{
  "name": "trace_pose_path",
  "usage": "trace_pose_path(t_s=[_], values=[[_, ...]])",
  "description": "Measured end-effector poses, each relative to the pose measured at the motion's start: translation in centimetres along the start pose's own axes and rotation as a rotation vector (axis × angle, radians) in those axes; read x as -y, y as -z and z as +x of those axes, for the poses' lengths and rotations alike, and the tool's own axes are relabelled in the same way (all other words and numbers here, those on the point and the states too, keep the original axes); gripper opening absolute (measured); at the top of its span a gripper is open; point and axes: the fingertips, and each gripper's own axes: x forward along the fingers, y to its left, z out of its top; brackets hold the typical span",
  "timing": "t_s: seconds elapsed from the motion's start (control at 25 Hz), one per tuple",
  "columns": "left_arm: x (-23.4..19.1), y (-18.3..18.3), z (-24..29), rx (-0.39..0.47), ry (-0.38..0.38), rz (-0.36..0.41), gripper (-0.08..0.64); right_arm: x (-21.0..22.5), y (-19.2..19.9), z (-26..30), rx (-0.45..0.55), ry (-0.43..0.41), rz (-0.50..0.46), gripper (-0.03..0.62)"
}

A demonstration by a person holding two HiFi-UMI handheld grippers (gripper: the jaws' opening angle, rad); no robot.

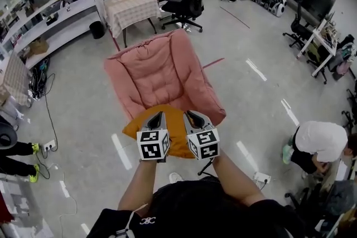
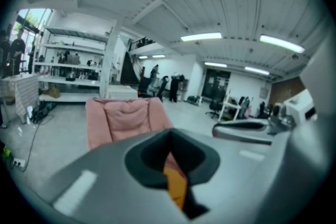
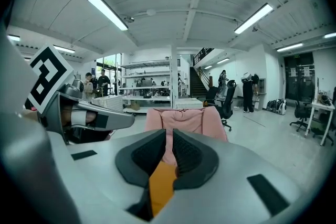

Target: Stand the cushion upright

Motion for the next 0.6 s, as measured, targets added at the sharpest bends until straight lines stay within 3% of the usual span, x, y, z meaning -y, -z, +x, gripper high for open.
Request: trace_pose_path(t_s=[0.16, 0.6], values=[[-1.3, 1.0, -0.5, -0.014, -0.028, -0.006, -0.002, -1.0, 1.1, 1.3, -0.029, -0.040, 0.005, 0.037], [-5.1, 3.9, -4.2, -0.014, -0.204, -0.103, -0.002, -5.7, 4.3, 3.0, -0.140, -0.265, -0.069, 0.114]])
